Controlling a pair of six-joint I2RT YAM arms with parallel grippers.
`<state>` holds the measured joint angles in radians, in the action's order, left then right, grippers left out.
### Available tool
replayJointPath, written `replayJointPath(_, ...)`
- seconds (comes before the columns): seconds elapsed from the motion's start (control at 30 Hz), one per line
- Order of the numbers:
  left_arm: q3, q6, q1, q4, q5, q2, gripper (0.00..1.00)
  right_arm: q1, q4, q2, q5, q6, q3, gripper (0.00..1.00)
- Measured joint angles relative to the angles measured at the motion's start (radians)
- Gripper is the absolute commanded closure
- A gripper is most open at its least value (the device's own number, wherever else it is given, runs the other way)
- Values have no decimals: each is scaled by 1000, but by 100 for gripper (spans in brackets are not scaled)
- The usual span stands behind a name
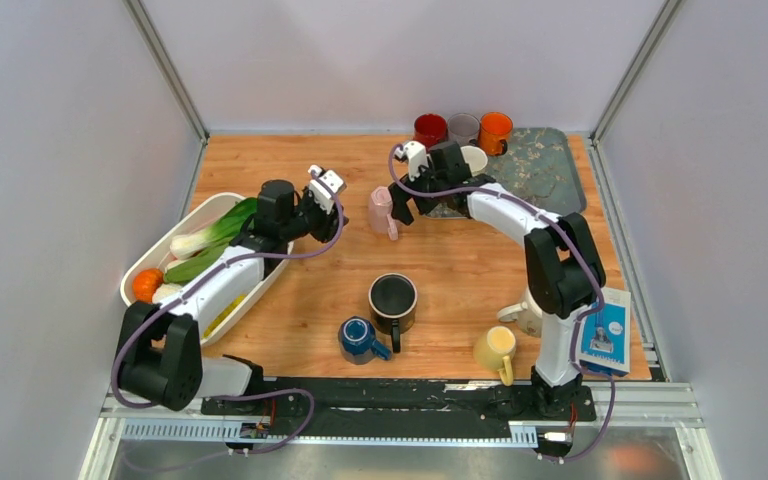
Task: Turn the mug right side up
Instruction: Move the cup to the center of the board, then turn over the cup at the center of the board.
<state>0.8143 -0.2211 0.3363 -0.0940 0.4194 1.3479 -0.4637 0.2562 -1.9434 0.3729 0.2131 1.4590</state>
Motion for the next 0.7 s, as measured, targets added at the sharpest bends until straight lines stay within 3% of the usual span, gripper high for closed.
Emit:
replayJointPath(0.17, -30, 21, -2, 10, -28, -82, 50, -50, -1, -8, -35, -32, 8, 11)
replayJointPath(0.5, -66, 43, -3, 41, -61, -93, 50, -105, -29, -132, -208, -126, 46, 20)
replayJointPath(0.7, -66, 46, -6, 41, -67, -97, 50, -105, -32, -169, -213, -138, 49, 34)
